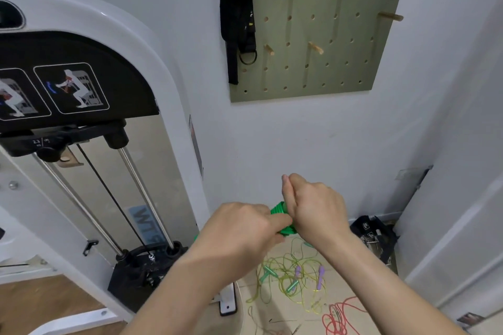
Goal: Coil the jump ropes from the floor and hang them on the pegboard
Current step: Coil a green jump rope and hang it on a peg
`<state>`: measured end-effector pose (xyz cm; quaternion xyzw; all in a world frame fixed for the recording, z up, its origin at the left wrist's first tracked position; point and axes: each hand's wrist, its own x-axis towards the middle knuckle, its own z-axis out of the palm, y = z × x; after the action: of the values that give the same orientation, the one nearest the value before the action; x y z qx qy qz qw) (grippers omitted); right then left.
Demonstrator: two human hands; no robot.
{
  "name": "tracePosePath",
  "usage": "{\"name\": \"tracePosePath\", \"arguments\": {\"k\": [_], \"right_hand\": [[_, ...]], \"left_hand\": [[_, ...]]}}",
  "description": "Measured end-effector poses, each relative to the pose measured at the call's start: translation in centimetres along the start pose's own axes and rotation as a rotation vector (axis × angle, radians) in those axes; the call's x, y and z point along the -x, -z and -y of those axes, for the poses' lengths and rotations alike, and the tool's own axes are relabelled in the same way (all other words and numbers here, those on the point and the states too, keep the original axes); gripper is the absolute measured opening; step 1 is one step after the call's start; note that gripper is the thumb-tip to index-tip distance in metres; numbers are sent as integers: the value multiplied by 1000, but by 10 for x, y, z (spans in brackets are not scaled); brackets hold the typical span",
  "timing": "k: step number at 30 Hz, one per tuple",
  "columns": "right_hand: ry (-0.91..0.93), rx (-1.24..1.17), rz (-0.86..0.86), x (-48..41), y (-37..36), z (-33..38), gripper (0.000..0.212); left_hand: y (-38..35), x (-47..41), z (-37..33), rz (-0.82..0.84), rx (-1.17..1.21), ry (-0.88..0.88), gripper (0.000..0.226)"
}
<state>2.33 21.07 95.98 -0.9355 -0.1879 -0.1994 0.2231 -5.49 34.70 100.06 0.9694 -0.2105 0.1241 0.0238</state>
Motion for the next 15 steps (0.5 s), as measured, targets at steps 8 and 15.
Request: {"name": "tracePosePath", "arguments": {"k": [8, 15], "right_hand": [[166, -230, 293, -4, 29, -4, 45], [69, -981, 358, 2, 68, 15, 41]], "left_hand": [[-1, -2, 21, -154, 142, -67, 36], [32, -10, 5, -171, 1102, 184, 10]]}}
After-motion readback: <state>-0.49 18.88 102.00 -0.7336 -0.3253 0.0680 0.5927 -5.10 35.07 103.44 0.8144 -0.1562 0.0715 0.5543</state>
